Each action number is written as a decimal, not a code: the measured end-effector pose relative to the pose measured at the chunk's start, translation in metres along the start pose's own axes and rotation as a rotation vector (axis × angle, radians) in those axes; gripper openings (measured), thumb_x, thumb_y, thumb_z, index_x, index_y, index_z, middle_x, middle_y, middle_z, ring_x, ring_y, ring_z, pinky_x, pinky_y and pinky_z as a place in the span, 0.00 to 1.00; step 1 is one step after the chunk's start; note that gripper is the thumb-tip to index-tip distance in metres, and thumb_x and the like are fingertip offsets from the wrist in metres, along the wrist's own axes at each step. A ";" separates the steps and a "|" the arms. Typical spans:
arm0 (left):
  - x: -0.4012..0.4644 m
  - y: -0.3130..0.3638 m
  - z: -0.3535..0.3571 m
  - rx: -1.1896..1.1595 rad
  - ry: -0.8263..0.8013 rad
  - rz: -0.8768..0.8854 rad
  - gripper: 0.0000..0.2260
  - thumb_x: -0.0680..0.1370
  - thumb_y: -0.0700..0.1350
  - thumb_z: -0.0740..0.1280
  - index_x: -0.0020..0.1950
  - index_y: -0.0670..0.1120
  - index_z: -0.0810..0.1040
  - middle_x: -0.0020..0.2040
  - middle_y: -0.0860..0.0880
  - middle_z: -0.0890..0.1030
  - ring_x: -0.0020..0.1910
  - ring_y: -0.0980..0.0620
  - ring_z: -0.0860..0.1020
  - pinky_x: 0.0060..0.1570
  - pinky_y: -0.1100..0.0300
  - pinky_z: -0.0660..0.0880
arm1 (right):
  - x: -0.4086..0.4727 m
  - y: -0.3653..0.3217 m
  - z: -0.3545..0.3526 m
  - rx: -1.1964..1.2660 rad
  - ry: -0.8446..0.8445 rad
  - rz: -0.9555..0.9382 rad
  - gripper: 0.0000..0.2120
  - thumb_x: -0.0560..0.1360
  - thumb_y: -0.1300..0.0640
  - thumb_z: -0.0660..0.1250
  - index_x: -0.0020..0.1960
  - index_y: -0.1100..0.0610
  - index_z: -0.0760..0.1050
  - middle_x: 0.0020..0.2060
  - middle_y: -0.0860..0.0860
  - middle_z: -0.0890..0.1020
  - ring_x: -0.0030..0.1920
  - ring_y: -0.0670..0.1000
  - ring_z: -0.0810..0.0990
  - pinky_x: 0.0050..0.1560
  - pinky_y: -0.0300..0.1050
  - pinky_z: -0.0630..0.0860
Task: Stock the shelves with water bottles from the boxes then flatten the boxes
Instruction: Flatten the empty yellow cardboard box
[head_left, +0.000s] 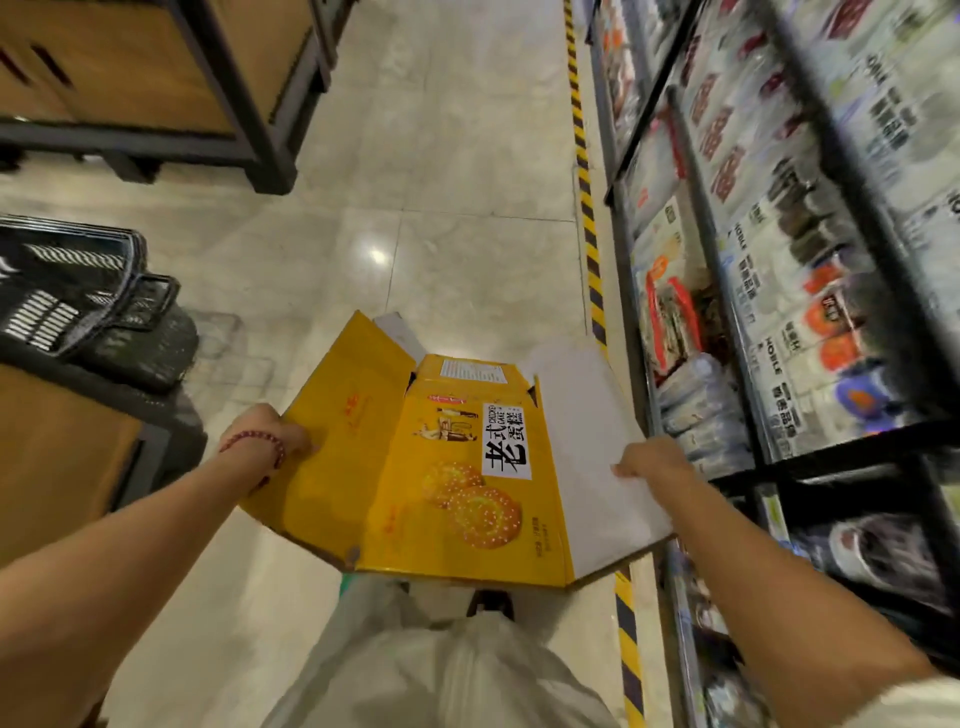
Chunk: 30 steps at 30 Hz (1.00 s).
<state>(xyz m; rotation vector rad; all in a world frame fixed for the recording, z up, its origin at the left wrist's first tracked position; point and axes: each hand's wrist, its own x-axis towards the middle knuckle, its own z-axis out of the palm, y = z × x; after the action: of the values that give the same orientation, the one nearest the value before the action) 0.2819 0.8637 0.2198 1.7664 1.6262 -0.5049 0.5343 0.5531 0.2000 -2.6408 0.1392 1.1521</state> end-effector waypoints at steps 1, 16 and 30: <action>-0.009 0.001 -0.004 -0.004 0.011 0.017 0.23 0.71 0.46 0.75 0.60 0.37 0.73 0.48 0.41 0.75 0.45 0.42 0.73 0.44 0.50 0.71 | -0.008 0.001 -0.008 0.006 0.007 -0.005 0.26 0.74 0.57 0.71 0.66 0.69 0.67 0.63 0.62 0.73 0.61 0.61 0.74 0.55 0.49 0.73; 0.056 0.105 -0.083 -0.071 0.083 0.134 0.15 0.69 0.47 0.76 0.37 0.39 0.73 0.33 0.42 0.76 0.31 0.45 0.74 0.33 0.57 0.70 | 0.028 -0.107 -0.080 0.152 0.073 -0.034 0.26 0.73 0.60 0.71 0.65 0.71 0.67 0.60 0.62 0.76 0.59 0.60 0.76 0.50 0.44 0.71; 0.212 0.256 -0.215 -0.118 0.068 0.178 0.15 0.71 0.48 0.74 0.42 0.39 0.73 0.41 0.40 0.78 0.35 0.43 0.75 0.42 0.52 0.73 | 0.115 -0.299 -0.123 0.403 0.129 -0.014 0.28 0.69 0.65 0.72 0.67 0.69 0.67 0.62 0.64 0.75 0.59 0.64 0.75 0.60 0.56 0.73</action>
<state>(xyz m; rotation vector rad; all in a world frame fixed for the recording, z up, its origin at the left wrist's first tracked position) 0.5284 1.1669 0.2801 1.8356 1.4939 -0.2636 0.7557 0.8092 0.2548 -2.3488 0.3382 0.8434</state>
